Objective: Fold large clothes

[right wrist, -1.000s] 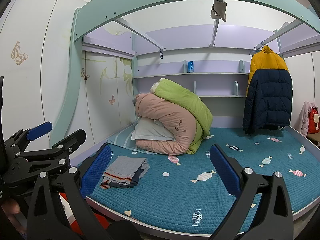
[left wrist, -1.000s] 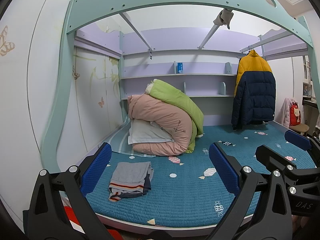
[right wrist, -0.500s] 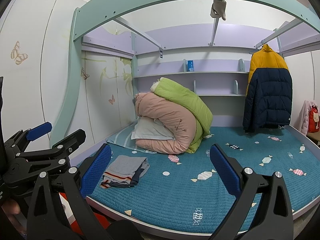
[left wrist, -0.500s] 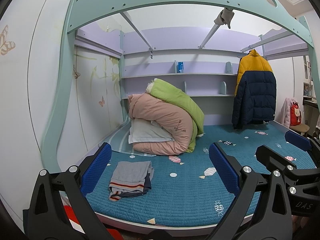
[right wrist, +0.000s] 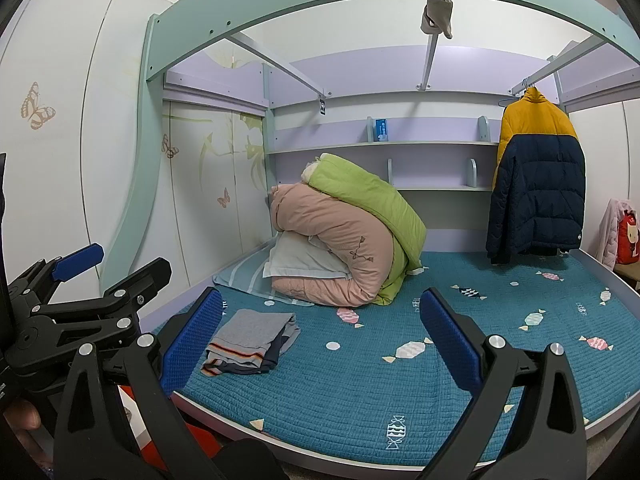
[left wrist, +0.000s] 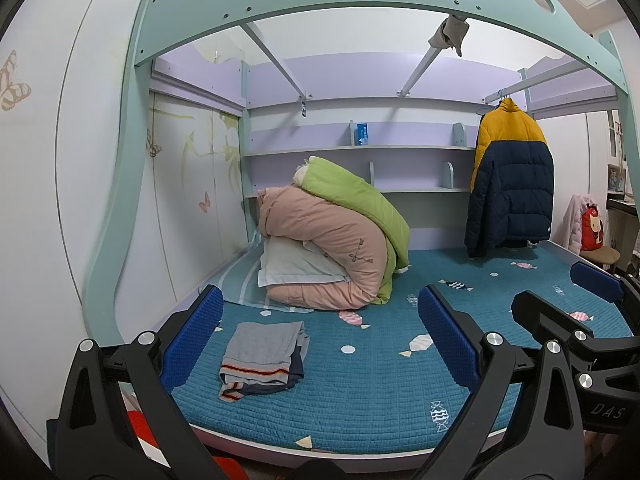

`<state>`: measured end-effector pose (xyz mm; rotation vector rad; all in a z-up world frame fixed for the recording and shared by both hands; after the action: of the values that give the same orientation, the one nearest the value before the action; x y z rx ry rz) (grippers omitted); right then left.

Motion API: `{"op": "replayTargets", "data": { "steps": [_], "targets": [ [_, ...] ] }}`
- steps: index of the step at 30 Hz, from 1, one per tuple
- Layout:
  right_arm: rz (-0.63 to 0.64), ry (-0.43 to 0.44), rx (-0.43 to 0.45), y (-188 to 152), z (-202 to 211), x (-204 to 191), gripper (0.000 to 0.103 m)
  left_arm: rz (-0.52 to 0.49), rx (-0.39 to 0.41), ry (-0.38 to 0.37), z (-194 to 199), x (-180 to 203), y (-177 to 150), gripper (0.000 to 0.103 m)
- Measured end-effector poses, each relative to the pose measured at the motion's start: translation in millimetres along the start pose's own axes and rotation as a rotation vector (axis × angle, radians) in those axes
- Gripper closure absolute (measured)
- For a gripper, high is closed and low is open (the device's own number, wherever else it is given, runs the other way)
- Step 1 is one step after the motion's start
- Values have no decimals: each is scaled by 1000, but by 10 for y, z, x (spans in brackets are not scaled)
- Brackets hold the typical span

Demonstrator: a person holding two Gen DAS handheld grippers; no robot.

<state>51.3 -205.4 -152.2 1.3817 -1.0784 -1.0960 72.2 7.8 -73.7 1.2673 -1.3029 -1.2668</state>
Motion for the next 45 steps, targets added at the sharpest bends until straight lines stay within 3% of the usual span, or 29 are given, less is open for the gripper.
{"op": "replayTargets", "data": {
  "steps": [45],
  "targets": [
    [-6,-1,-9,-62,-12,-12,8,-7,-6,-11,9,-176,-88,5]
  ]
}}
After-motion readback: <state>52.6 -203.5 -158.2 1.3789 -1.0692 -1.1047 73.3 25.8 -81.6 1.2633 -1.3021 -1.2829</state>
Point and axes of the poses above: each gripper's, at about its wrist camera, not at the fingertips, and z roughly against the way its jaws point, x to its right, y to its top, the point moved 10 cm from there along -z, roughly the way its jaws point, and after that the axes turned 15 degrees about x, right-handed, at the moved point
